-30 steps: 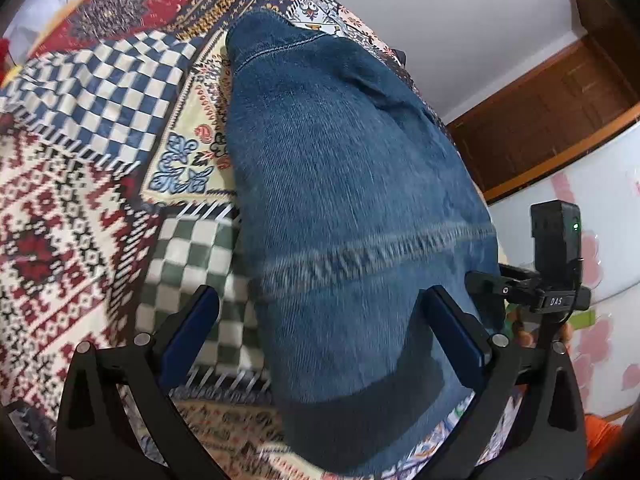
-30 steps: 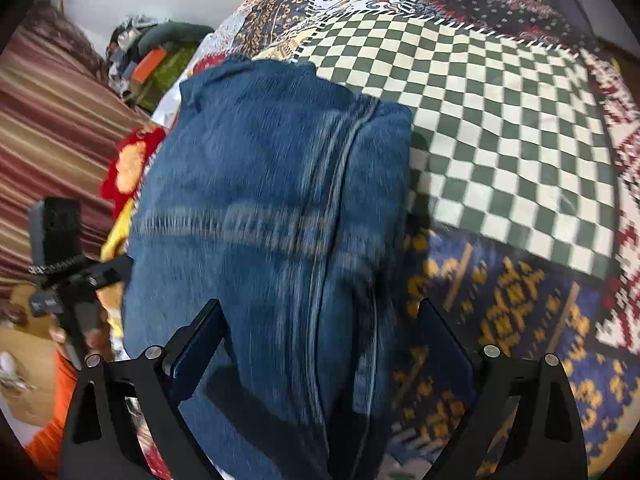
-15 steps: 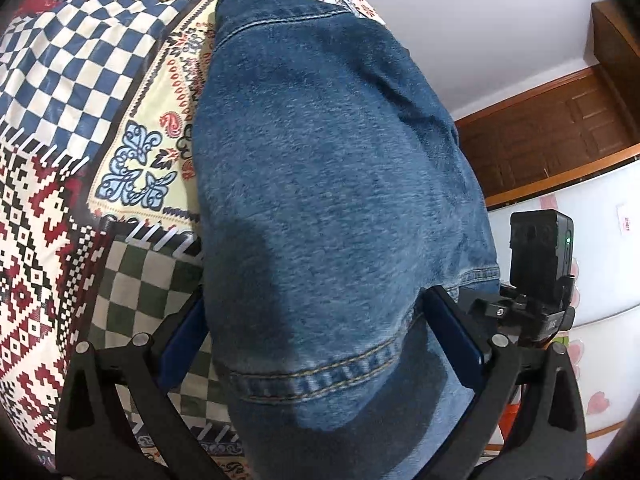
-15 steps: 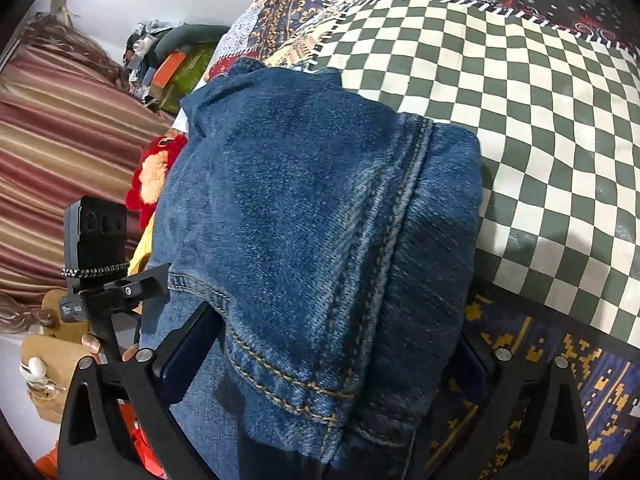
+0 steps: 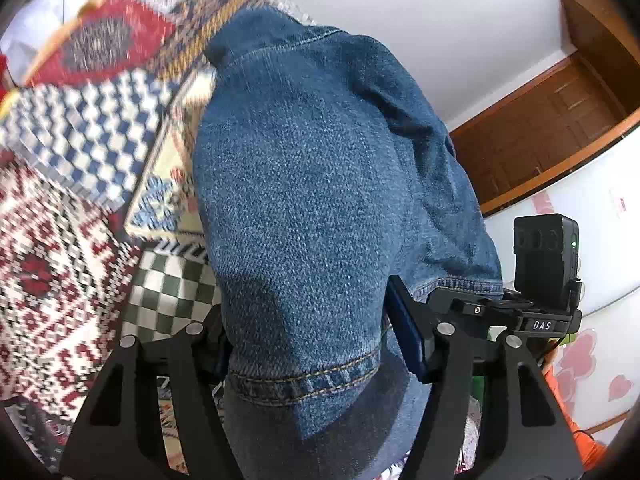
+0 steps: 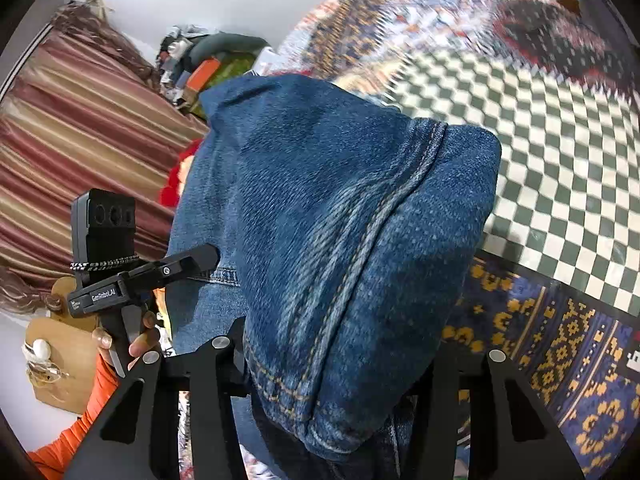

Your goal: Fold large clothes

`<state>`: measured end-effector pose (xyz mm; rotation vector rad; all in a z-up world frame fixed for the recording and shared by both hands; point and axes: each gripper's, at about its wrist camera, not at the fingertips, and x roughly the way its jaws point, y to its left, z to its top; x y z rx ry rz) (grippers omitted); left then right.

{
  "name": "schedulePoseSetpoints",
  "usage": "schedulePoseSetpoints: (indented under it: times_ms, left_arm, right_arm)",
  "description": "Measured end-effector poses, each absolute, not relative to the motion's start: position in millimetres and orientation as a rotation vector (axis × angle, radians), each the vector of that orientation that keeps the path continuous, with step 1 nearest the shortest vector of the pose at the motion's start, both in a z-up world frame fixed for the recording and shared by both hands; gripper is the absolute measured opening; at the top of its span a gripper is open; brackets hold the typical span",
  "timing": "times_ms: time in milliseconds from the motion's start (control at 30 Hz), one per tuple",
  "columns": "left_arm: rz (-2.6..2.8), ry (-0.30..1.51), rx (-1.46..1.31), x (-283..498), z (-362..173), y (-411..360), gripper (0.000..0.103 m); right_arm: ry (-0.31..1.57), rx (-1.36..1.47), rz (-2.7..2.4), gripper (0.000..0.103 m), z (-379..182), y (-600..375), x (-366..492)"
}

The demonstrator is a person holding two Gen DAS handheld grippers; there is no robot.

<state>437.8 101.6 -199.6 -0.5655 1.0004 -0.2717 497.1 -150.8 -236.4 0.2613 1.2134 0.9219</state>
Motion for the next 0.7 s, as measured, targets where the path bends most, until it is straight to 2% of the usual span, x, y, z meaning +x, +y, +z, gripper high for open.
schedulePoseSetpoints:
  times_ms: [233, 400, 567, 700]
  left_arm:
    - [-0.255, 0.885, -0.504, 390.6, -135.1, 126.4, 0.064]
    - [-0.219, 0.842, -0.5, 359.7, -113.8, 160.2, 0.064]
    - [-0.17, 0.868, -0.504, 335.8, -116.2, 189.5, 0.064]
    - [-0.136, 0.915, -0.544, 315.8, -141.5, 210.8, 0.064]
  right_arm:
    - [1.11, 0.225, 0.965, 0.046, -177.0, -125.6, 466.6]
    - [1.057, 0.193, 0.996, 0.046, -148.5, -90.9, 444.9]
    - [1.081, 0.201, 1.023, 0.046, -157.9, -54.7, 425.6]
    - [1.12, 0.208, 1.031, 0.046, -183.9, -26.5, 413.0]
